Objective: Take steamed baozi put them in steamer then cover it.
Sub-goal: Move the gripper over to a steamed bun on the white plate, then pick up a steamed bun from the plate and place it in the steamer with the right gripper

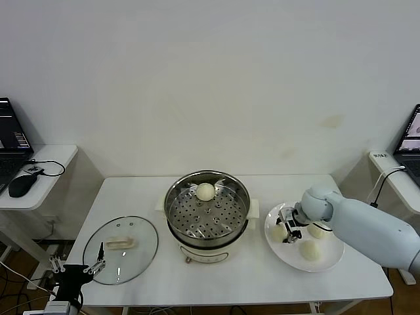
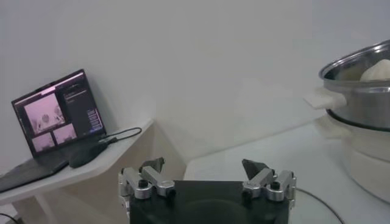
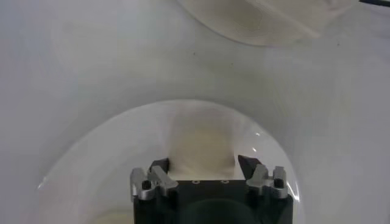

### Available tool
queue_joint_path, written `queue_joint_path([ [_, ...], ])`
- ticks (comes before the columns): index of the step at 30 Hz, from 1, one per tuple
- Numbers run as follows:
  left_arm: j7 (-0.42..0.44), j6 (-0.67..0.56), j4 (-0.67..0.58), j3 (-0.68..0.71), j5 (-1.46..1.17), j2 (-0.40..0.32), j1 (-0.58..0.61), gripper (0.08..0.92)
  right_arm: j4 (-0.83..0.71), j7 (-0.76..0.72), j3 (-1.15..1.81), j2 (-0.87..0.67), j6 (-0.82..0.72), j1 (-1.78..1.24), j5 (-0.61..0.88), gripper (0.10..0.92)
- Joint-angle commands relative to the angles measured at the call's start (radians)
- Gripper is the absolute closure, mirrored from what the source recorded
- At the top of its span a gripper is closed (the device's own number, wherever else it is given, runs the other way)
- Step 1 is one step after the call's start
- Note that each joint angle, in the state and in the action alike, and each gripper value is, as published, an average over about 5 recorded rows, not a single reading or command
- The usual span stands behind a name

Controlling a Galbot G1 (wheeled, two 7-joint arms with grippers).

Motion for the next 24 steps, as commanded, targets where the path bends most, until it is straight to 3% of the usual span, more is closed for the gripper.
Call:
queue_joint_path([
  [1,0.001,0.001,0.000,0.000,0.001,0.000,0.001,0.177,0.017,-0.053,-0.008,-0.023,0.009,0.055,0.001,0.402],
  [14,0.004,0.003,-0.012,0.001,-0.003,0.004,-0.008,0.177,0.222,-0.106,-0.224,-0.186,-0.047,0.542,0.287,0.406],
  [24,0.006,0.005,-0.019,0.011,-0.012,0.018,-0.025,0.177,0.258,-0.025,-0.407,0.049,-0.144,0.863,0.541,0.398],
])
